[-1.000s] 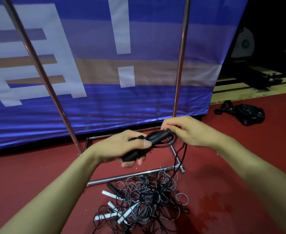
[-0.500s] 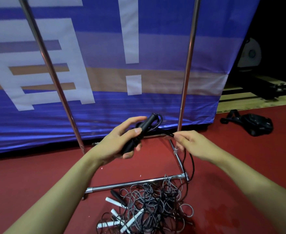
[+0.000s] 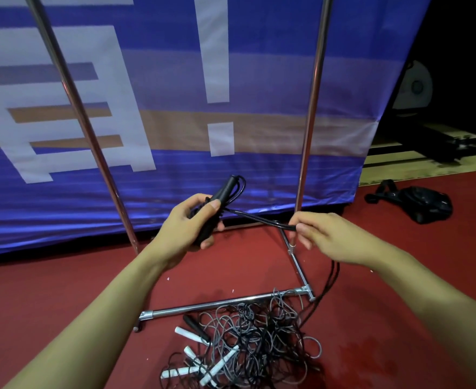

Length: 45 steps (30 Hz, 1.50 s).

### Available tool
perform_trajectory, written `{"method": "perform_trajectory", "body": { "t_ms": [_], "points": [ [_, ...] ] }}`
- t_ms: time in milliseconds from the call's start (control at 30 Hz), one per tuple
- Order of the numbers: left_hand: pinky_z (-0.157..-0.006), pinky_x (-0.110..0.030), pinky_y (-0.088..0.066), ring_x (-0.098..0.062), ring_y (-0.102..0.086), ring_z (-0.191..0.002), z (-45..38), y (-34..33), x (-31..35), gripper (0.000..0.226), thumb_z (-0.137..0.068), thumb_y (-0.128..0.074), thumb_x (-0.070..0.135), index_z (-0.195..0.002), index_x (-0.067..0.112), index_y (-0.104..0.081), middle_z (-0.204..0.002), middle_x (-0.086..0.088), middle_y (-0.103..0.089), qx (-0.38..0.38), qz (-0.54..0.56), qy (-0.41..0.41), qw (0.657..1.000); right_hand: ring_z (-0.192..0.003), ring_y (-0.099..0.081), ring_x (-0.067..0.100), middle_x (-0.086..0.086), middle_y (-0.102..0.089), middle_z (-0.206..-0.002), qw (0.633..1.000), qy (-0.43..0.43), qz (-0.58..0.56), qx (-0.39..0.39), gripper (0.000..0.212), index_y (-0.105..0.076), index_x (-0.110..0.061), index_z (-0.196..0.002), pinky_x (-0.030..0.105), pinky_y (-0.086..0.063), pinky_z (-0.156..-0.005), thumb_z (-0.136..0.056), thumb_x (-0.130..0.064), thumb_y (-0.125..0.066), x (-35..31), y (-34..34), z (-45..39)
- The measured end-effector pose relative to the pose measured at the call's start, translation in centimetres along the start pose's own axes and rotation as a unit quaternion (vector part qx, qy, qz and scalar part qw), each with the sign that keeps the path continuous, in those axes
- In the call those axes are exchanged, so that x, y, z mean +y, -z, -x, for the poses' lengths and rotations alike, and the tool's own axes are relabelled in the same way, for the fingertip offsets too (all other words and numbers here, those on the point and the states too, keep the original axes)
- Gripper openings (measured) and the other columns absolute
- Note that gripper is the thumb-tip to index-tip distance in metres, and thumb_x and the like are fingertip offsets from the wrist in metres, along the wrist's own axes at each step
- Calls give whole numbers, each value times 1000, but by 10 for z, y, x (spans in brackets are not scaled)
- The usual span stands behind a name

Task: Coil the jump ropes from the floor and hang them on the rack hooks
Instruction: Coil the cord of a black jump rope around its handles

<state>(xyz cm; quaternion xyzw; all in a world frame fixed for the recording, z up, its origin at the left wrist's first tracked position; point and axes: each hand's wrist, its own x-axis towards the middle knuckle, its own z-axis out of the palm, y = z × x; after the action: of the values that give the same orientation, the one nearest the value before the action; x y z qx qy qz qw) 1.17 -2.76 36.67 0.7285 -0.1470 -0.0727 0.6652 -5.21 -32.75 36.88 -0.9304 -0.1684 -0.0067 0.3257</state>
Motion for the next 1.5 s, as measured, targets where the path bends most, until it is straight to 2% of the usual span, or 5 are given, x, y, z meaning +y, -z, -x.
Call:
{"method": "perform_trajectory", "body": {
  "t_ms": [267,500,767,1367,1500],
  "points": [
    [-29,-10,-23,-3,-29,-32,4,10,16,26,-93,-67,48,-110,28,-67,-65,-4,-47,-160,243,46,956,-49,-32,5,-9,-41,-59,983,-25,-184,4,13,-58,-11,-105,13,-33,-50,-107,-22,-51,8,2,0],
    [-36,-14,-30,-10,-32,-33,19,-3,29,39,-93,-65,38,-125,16,-56,-65,-15,-53,-285,93,-3,954,-79,-62,21,7,-70,-86,994,-49,-82,50,33,-71,-34,-83,31,-48,-77,-108,-31,-49,41,-26,-10],
    [-37,-17,-36,-13,-42,-33,35,-29,51,39,-104,-59,26,-142,29,-50,-66,-14,-62,-439,27,20,898,-73,-48,18,4,-54,-76,965,-124,-193,123,50,-65,-5,-91,35,-36,-69,-98,-52,-49,34,-34,-28],
    [-46,-26,-40,-22,-43,-41,32,-28,41,47,-98,-59,34,-145,34,-55,-77,-15,-66,-209,-11,-33,977,-71,-50,5,7,-59,-78,997,-60,-43,16,44,-61,-24,-86,37,-46,-73,-100,-63,-45,65,-36,-5],
    [-41,-20,-38,-17,-37,-36,35,-23,46,49,-102,-62,36,-148,41,-48,-70,-17,-60,-293,39,-7,955,-57,-41,4,-1,-44,-66,956,-85,-278,41,58,-59,-3,-80,16,-33,-55,-92,-59,-61,55,-26,-4]
  ]
}}
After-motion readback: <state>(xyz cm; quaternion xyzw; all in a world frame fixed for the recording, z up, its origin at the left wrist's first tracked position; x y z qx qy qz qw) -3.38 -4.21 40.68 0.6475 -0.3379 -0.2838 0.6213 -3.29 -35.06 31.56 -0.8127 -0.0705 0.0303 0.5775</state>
